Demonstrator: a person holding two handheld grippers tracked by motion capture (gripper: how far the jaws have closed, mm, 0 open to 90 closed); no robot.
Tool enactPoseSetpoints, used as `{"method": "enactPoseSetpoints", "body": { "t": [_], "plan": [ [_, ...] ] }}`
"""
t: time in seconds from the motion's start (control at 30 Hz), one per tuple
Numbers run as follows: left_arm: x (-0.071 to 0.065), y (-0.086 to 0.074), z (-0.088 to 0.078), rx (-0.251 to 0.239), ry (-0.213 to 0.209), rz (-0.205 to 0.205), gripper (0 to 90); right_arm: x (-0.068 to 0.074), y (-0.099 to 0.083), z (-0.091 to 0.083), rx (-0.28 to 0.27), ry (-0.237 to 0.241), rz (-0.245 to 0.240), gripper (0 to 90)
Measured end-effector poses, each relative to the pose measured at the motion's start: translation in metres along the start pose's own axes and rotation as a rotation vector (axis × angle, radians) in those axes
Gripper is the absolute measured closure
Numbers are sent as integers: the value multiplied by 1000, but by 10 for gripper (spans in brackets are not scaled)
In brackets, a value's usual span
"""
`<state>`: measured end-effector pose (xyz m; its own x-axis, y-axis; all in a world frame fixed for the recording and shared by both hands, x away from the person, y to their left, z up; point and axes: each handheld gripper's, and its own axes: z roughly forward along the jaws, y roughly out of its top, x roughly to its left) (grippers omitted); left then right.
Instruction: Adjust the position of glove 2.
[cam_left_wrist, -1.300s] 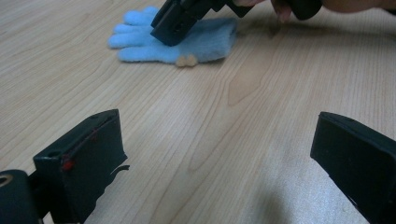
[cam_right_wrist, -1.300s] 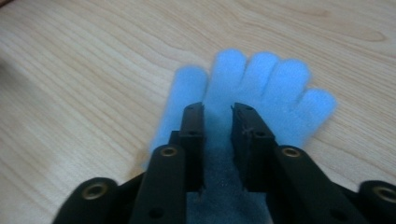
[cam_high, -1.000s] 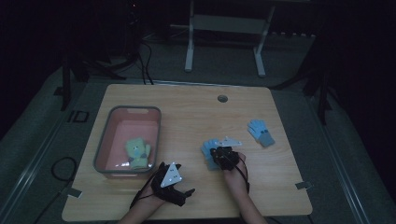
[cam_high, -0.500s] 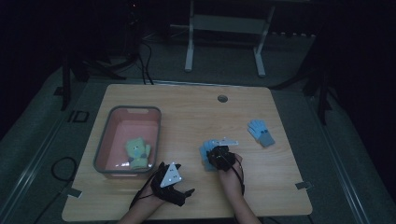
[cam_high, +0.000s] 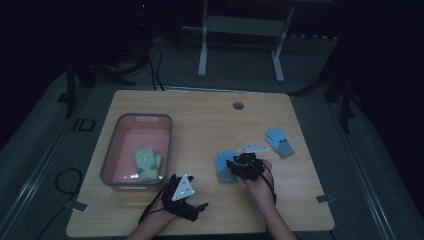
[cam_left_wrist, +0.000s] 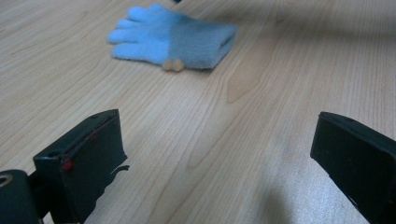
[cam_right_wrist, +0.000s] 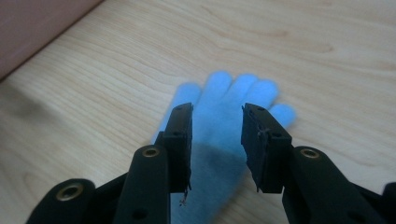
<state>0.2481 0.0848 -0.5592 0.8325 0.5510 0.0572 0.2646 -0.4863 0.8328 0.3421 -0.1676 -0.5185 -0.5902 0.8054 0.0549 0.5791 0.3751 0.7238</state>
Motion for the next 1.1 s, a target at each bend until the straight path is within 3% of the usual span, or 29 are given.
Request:
{"method": "enactPoseSetpoints", "body": {
  "t": [0.1,0.33,0.73,0.9,1.1],
  "plan": [
    [0,0,0,0,0,-3,30,-10,-1,-9,-8,26,-21,635],
    [0,0,0,2,4,-7,30,-32,-4,-26,-22,33,-79,632],
    [2,0,1,-6,2,-24,30,-68,-11,-42,-51,36,-39,635],
    [0,1,0,-6,1,-14,30,-90,-9,-52,-64,-8,-37,635],
    [0,0,0,-5,0,-14,30,-130,-4,-65,-83,-82,-23,642]
  ]
}}
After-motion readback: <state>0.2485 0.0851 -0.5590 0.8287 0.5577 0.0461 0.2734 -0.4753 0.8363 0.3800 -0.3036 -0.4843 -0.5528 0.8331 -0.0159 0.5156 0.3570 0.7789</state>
